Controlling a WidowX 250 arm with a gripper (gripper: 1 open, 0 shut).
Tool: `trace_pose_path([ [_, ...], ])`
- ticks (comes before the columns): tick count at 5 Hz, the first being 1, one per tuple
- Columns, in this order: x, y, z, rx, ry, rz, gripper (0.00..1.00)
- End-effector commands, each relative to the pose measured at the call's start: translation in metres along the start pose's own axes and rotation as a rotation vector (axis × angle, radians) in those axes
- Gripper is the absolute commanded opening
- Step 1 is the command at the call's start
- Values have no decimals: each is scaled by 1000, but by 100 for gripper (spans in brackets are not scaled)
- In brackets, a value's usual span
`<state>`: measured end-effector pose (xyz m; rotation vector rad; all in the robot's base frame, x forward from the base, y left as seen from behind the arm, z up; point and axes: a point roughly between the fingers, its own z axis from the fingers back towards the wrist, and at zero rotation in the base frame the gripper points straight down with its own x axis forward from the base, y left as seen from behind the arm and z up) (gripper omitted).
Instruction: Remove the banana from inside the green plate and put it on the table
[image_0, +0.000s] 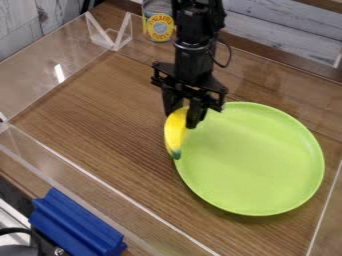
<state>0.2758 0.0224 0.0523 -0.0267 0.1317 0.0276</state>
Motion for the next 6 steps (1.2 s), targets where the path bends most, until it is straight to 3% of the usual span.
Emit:
trace_pose_path([
  [1, 2, 8, 24, 12, -86, -9, 0],
  [6, -17, 49, 16, 32, -84, 4, 0],
])
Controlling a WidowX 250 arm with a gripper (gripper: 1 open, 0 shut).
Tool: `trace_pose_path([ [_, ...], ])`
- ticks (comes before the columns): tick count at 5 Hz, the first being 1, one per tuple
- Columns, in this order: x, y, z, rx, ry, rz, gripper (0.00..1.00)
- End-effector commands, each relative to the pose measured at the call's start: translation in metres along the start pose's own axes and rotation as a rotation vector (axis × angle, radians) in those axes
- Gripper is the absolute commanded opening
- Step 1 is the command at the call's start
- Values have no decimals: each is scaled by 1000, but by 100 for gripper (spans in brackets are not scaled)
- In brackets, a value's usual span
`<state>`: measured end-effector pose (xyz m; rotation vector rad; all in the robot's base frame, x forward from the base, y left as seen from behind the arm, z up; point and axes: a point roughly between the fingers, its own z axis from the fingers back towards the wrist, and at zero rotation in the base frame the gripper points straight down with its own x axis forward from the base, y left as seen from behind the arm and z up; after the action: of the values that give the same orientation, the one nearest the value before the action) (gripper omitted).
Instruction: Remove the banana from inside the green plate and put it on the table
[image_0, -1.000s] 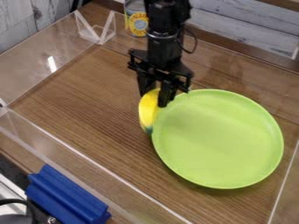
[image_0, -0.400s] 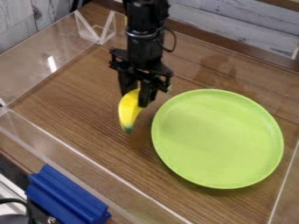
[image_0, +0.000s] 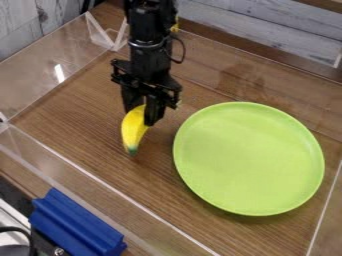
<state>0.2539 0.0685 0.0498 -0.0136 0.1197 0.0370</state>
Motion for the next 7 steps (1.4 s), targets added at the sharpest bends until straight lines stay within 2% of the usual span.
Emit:
trace_pose_path([
  [1, 3, 8, 14, 15, -74, -1, 0],
  [2, 2, 12, 9, 10, -75, 4, 100],
  [4, -3, 15, 1, 1, -77, -4, 100],
  [7, -2, 22, -14, -30, -86, -5, 100],
])
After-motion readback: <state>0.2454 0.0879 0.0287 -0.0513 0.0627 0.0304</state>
